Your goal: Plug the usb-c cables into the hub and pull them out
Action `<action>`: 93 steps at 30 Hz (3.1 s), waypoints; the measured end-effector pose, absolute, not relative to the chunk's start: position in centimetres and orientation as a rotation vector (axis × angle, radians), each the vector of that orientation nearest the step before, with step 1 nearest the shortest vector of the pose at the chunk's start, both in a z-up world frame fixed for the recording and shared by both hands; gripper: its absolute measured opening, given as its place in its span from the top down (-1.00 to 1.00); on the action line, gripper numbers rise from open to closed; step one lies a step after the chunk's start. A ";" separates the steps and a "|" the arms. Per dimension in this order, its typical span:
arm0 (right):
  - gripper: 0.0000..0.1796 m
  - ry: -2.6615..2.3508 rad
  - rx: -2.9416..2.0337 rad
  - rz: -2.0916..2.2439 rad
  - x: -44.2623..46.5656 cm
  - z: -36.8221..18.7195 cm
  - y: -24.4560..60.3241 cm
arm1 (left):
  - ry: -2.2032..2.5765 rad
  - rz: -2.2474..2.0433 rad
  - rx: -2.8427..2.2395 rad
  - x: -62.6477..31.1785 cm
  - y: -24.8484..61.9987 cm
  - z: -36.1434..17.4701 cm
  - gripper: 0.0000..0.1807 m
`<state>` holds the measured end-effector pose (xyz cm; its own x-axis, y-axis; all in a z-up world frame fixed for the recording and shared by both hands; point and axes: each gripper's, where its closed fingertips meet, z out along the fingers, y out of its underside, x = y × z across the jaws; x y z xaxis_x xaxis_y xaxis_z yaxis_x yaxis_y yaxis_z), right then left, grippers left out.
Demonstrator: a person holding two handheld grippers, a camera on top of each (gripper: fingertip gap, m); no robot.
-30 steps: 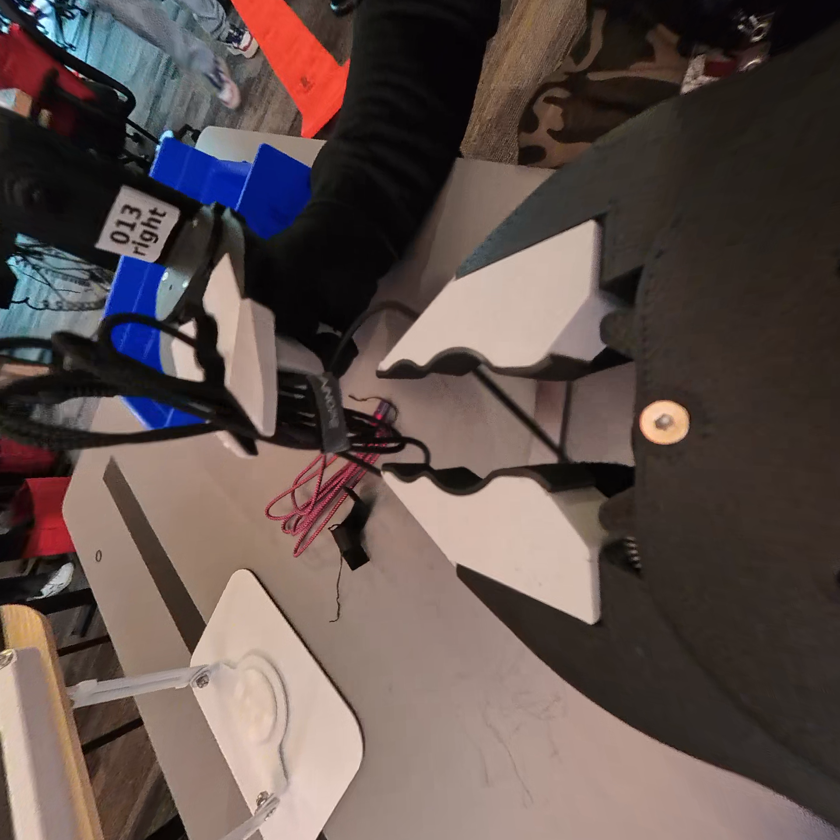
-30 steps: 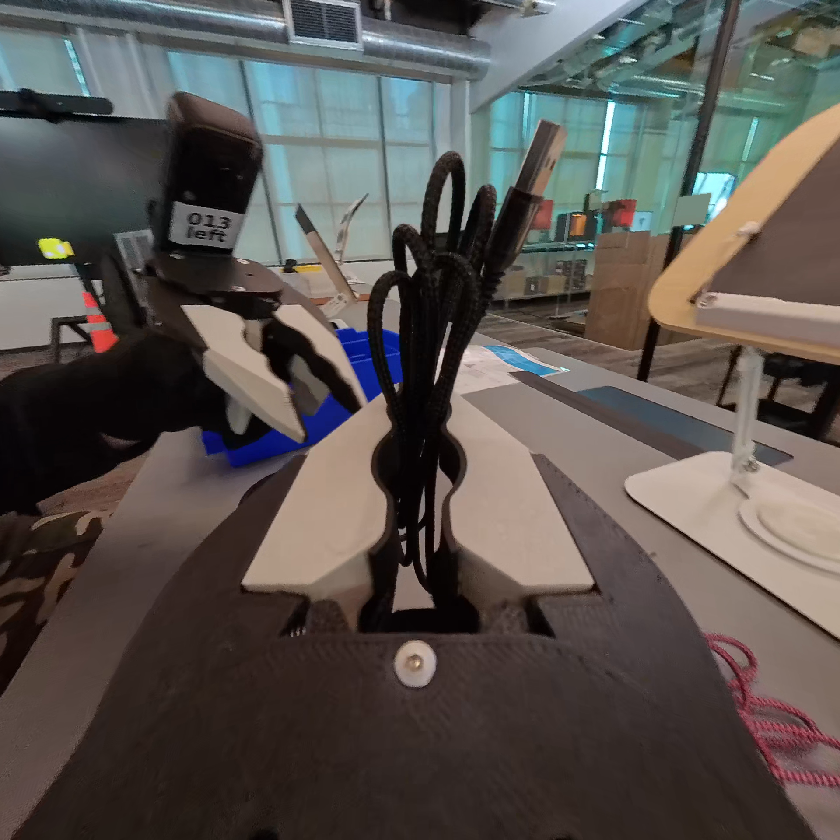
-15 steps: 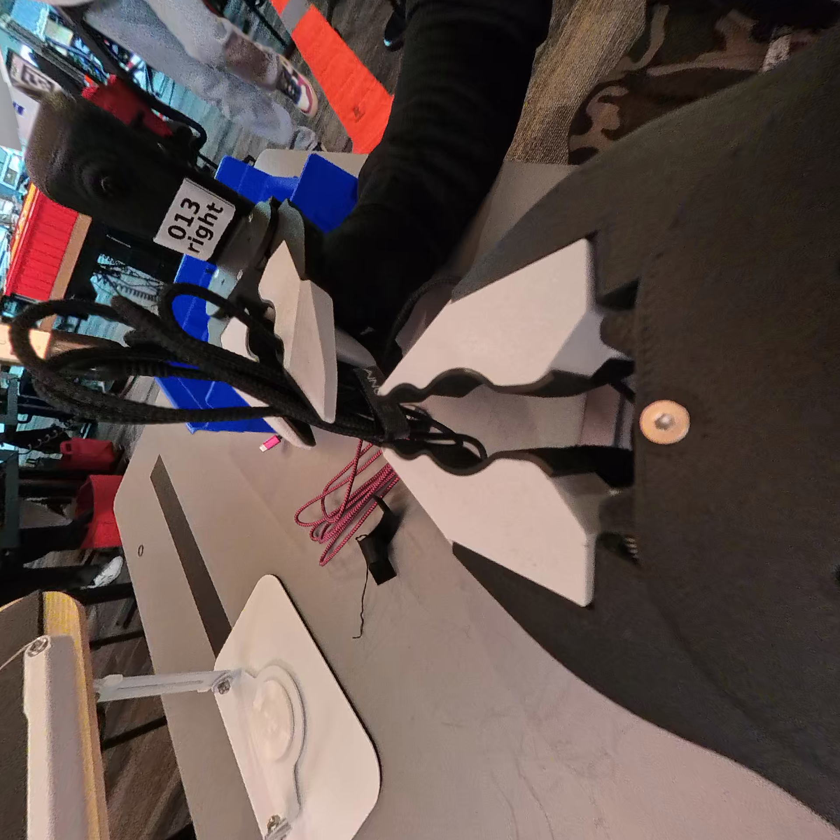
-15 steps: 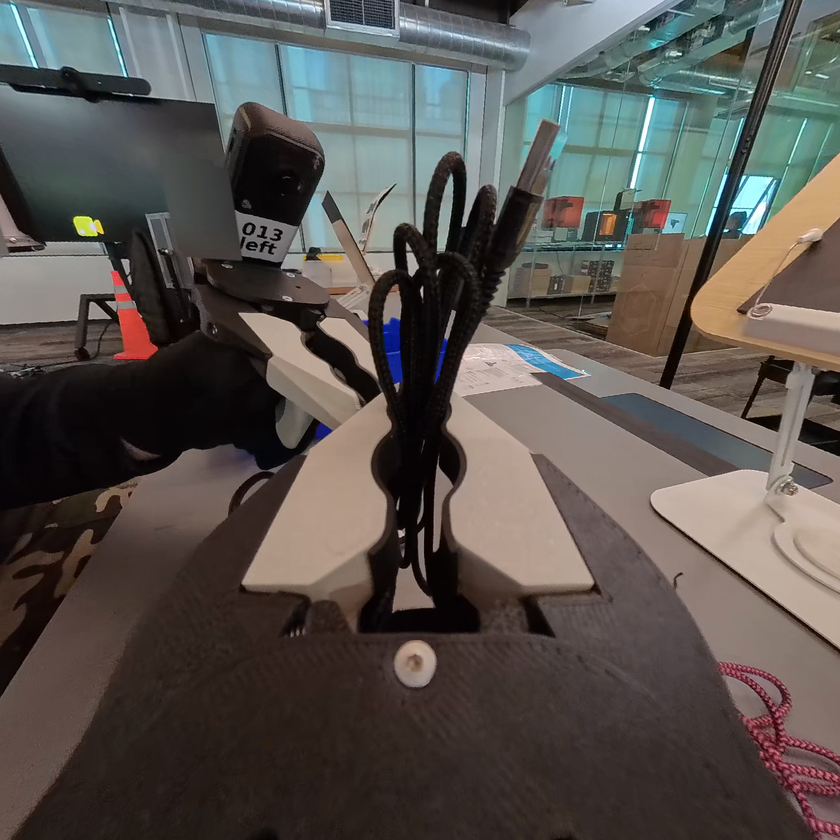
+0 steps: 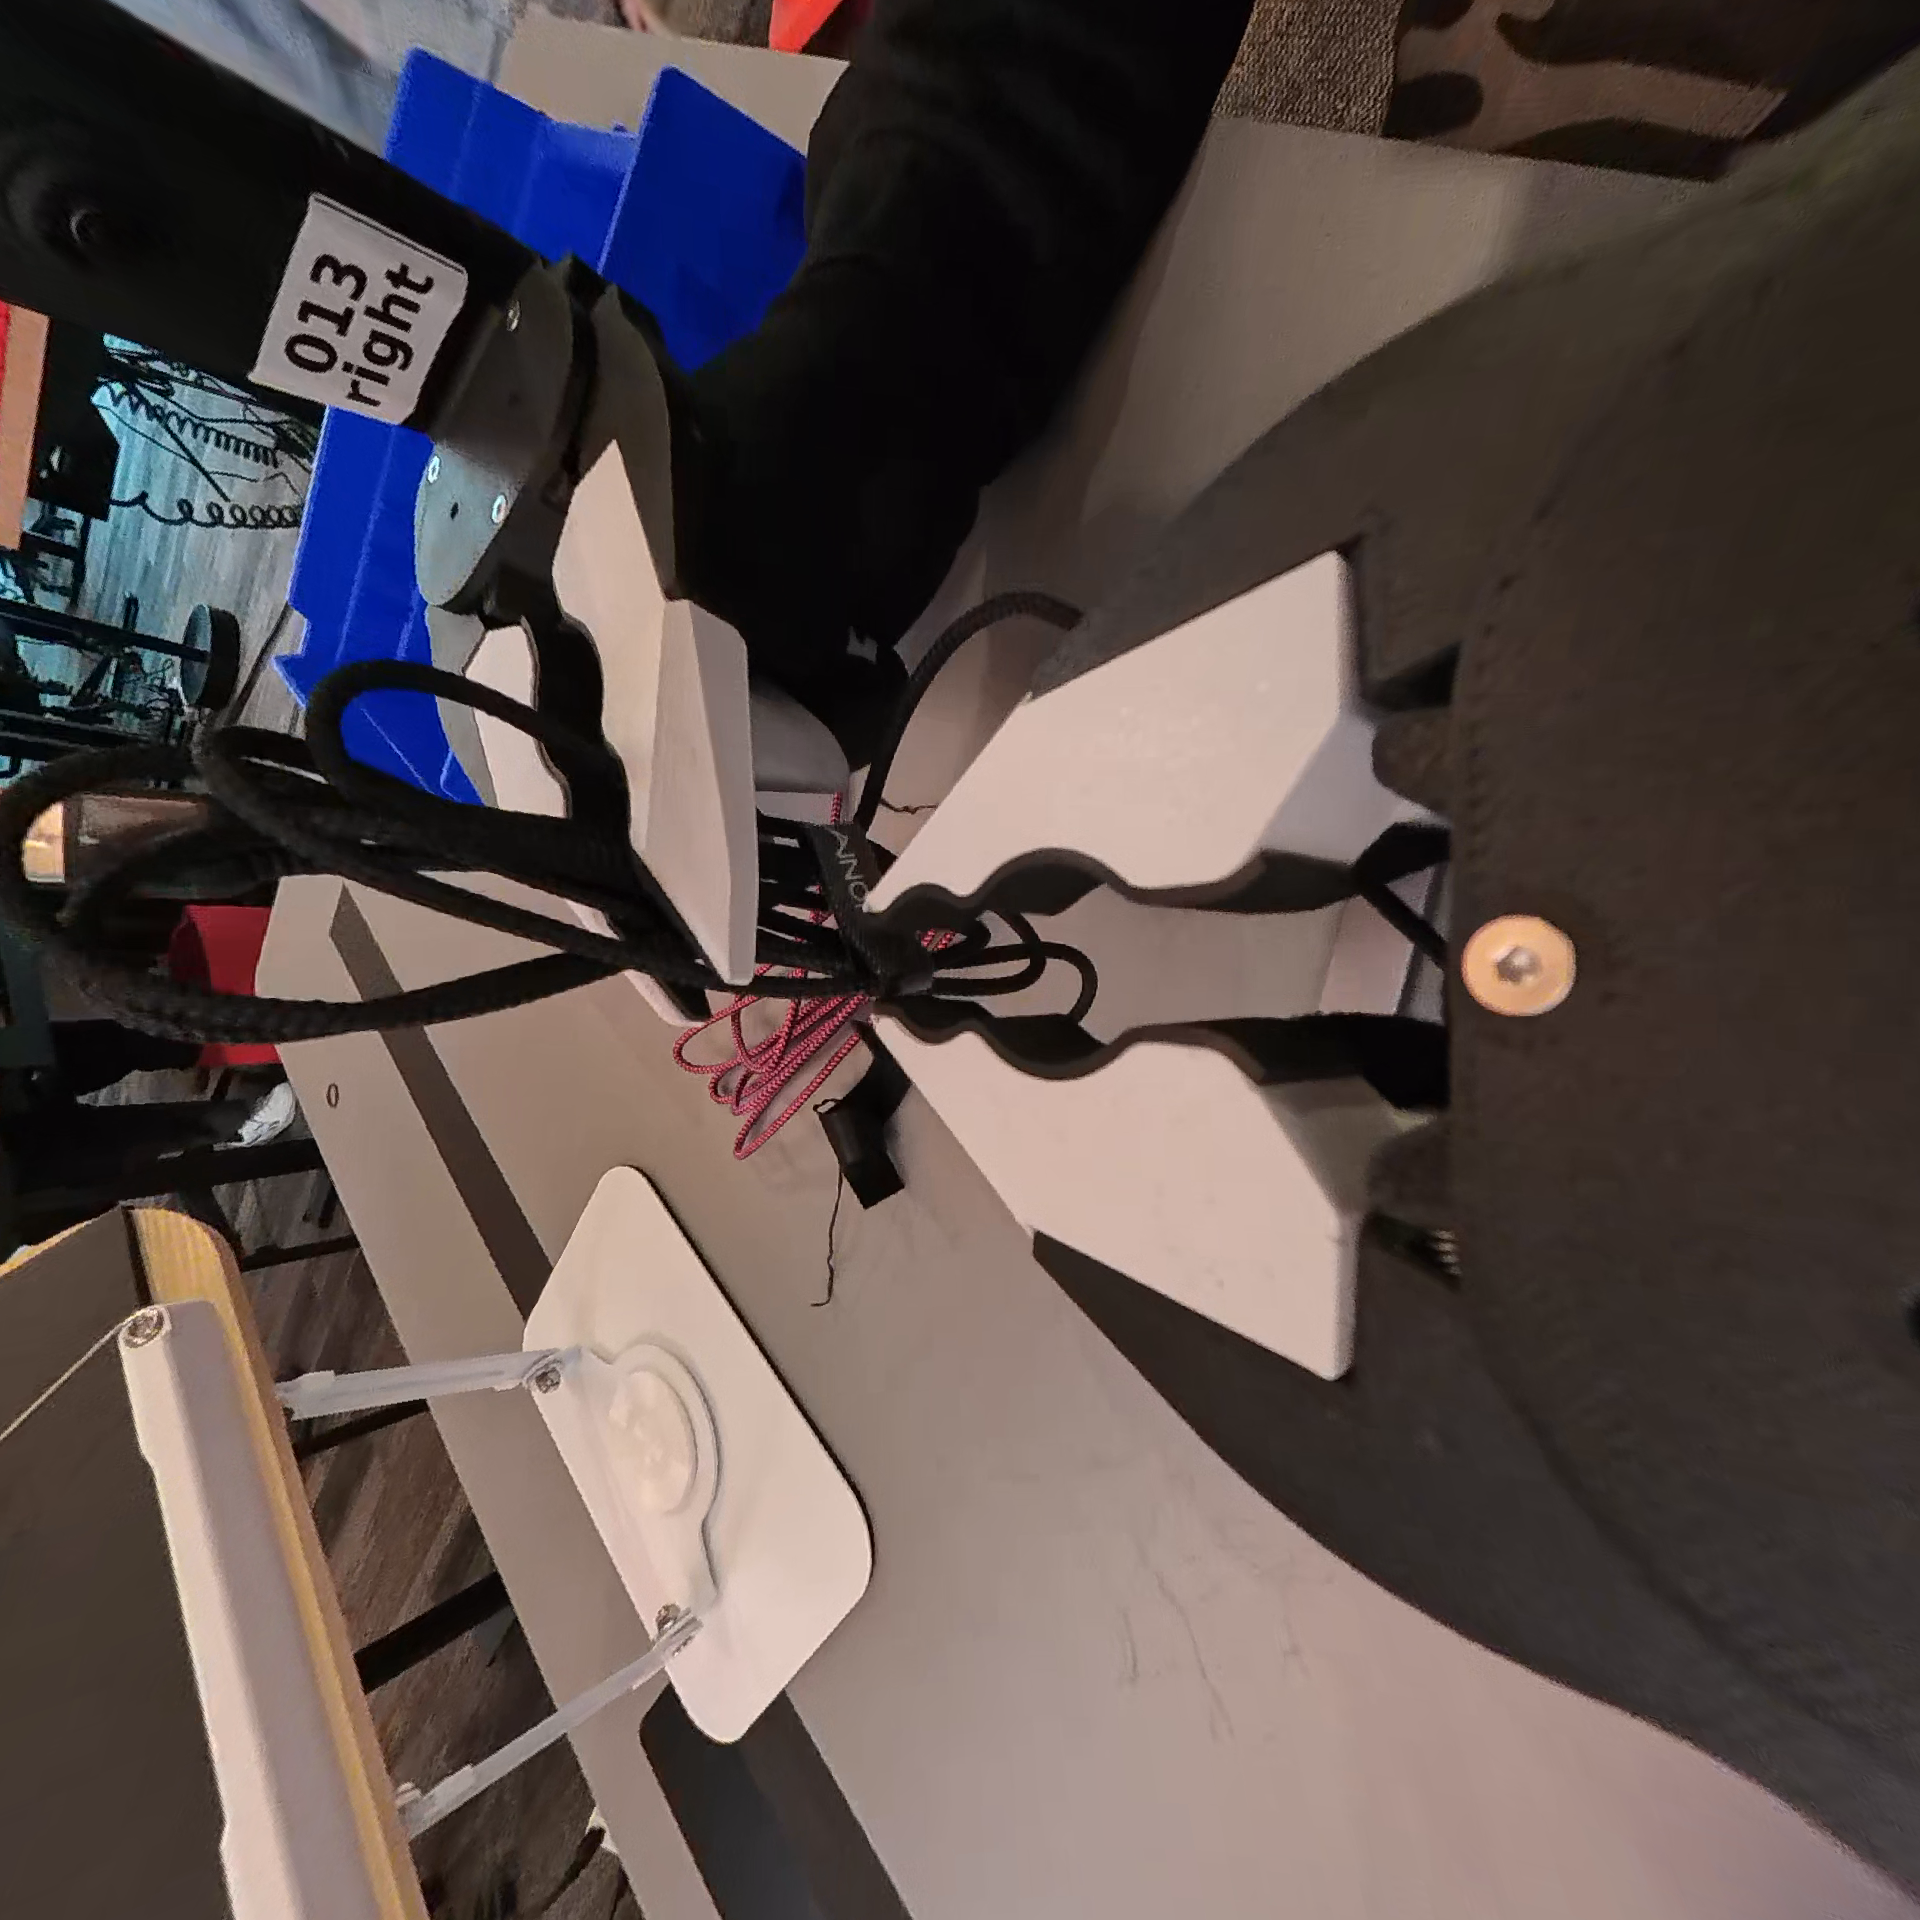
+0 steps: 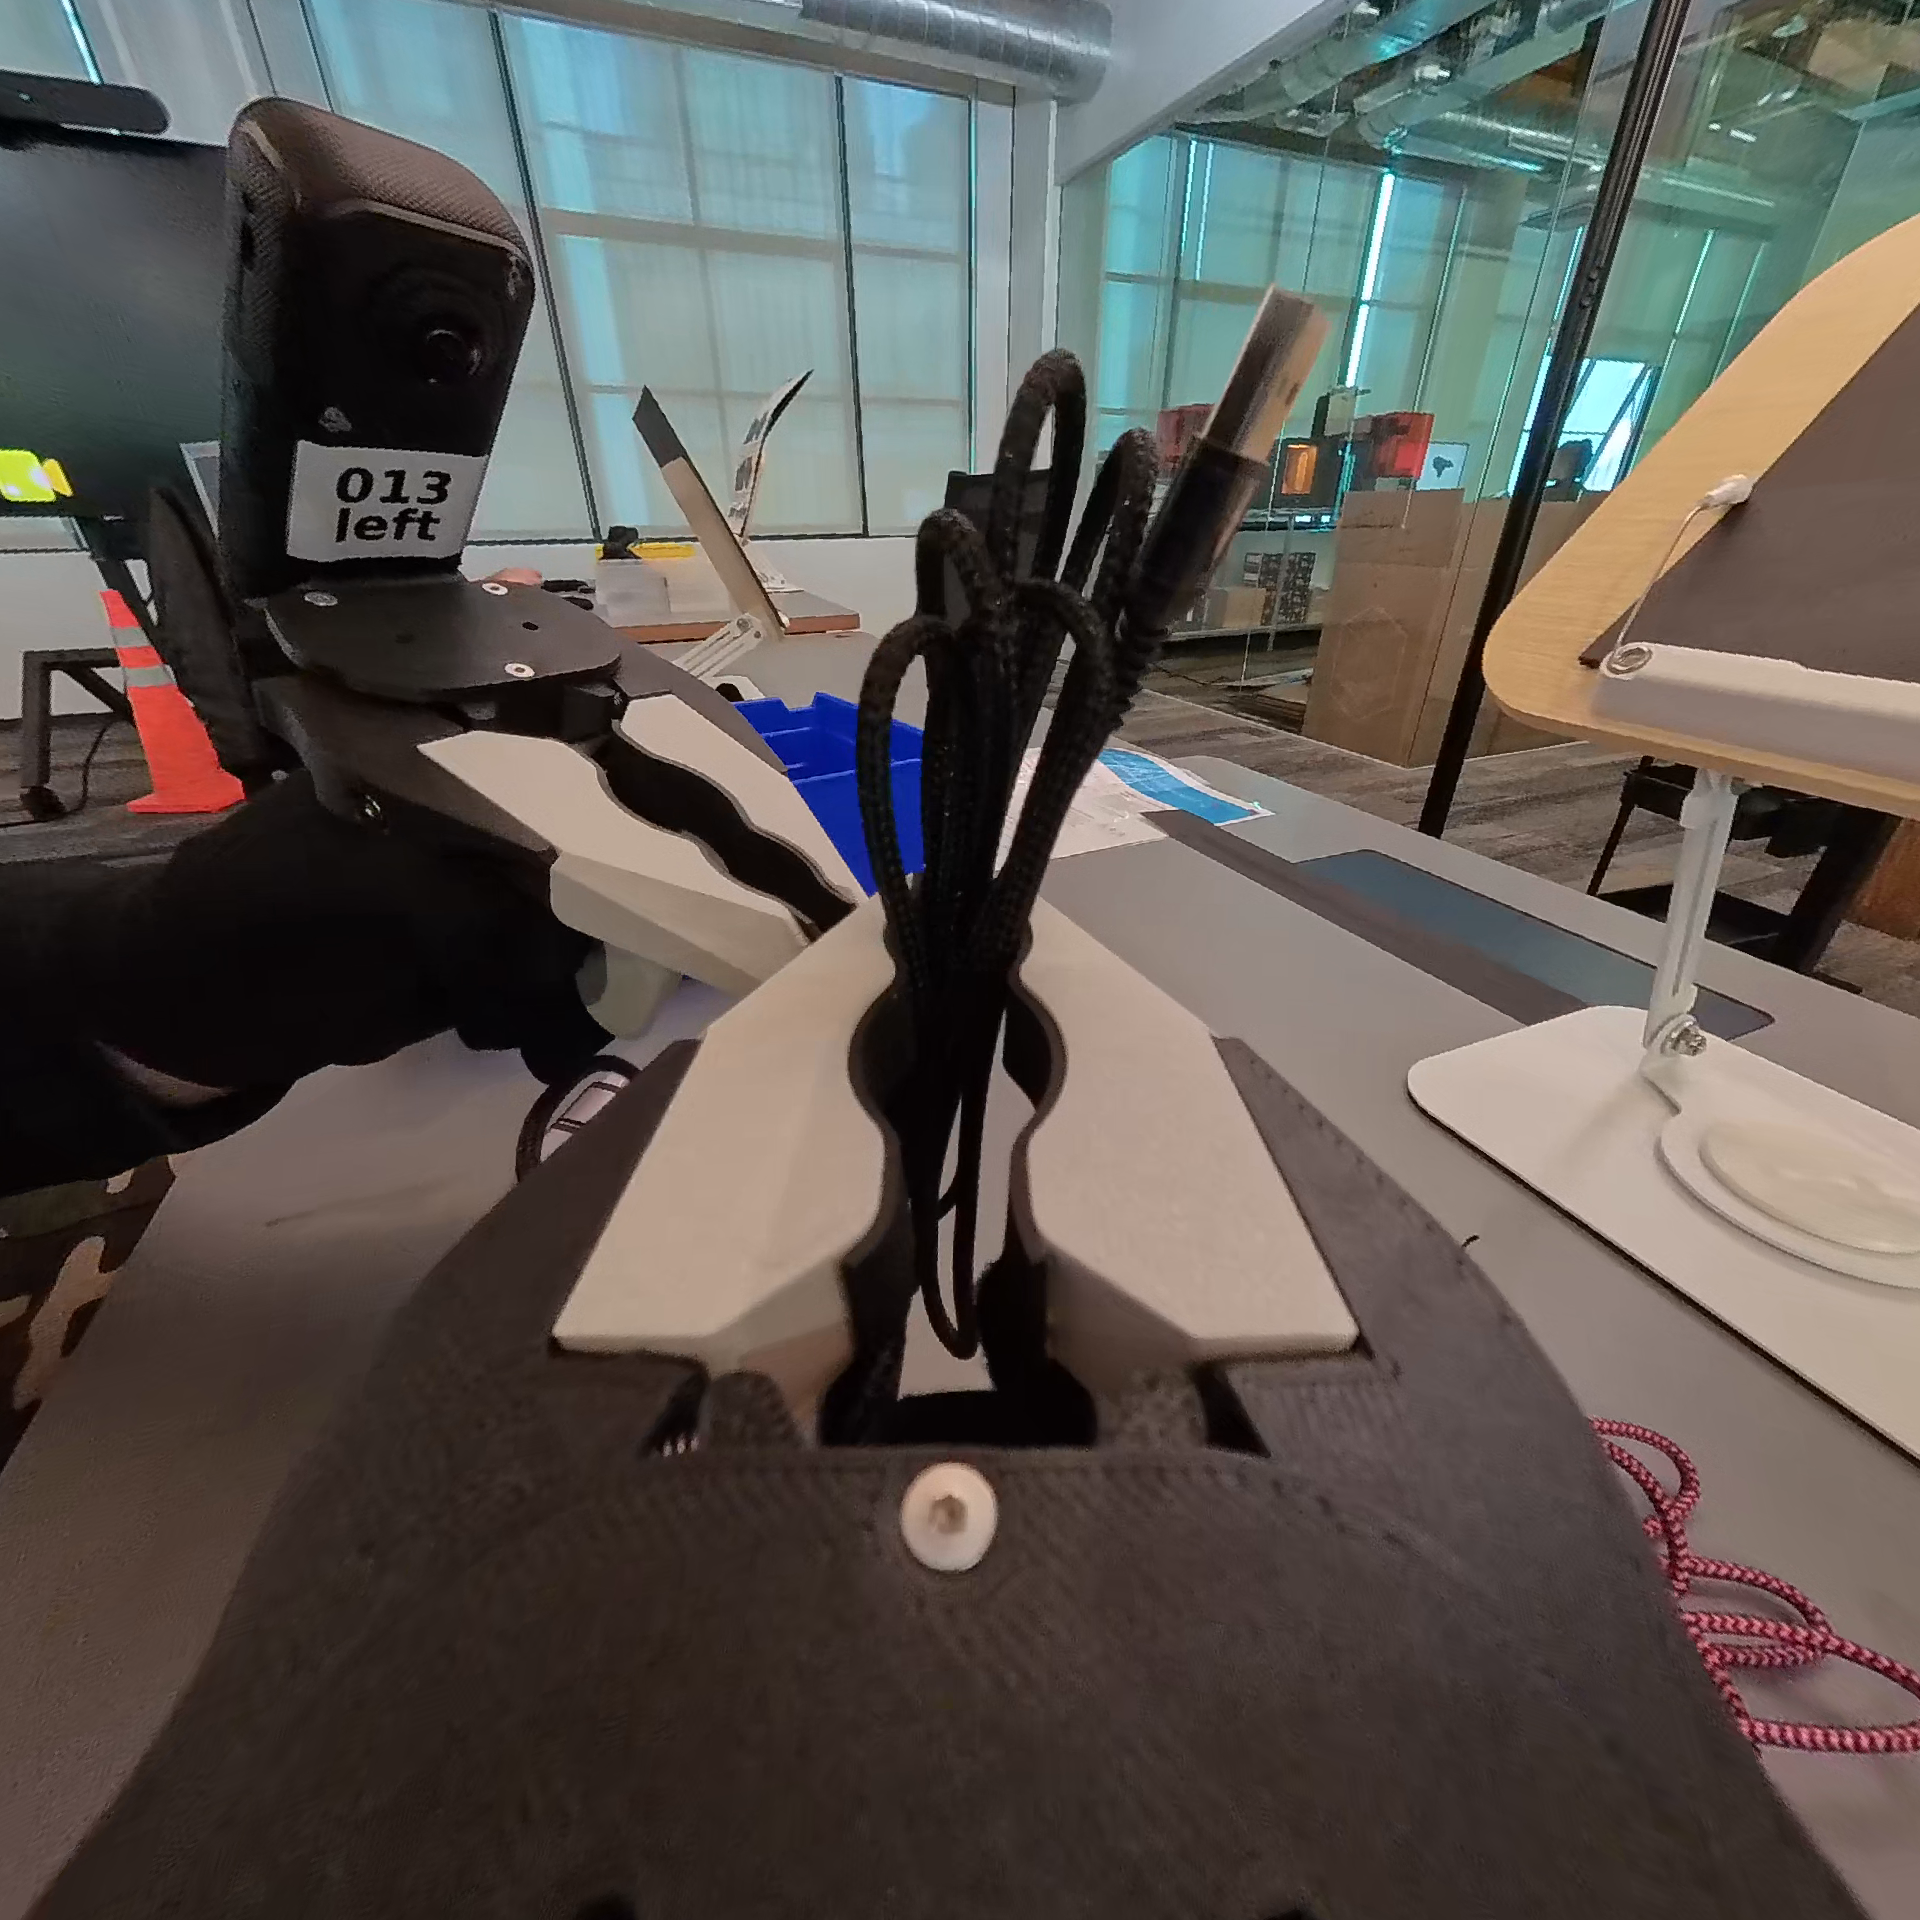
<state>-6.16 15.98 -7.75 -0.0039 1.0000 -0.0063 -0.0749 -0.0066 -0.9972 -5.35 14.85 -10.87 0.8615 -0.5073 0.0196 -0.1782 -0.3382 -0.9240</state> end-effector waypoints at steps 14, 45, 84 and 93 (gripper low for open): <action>0.91 -1.157 -1.165 1.253 -6.2 -7.9 16.0 | 0.505 -0.357 -1.914 -5.5 14.9 -11.0 0.84; 0.93 -1.054 -1.303 1.165 -5.5 -9.0 19.2 | 0.710 -0.228 -1.846 -3.3 13.1 -10.2 1.00; 0.70 -1.513 -1.291 1.600 -8.5 -12.4 10.1 | 0.374 -1.001 -1.820 -5.2 13.2 -9.7 0.90; 0.29 -1.590 -1.323 1.129 -9.2 -15.0 12.1 | 0.035 -0.959 -1.686 -8.8 15.7 -8.4 0.90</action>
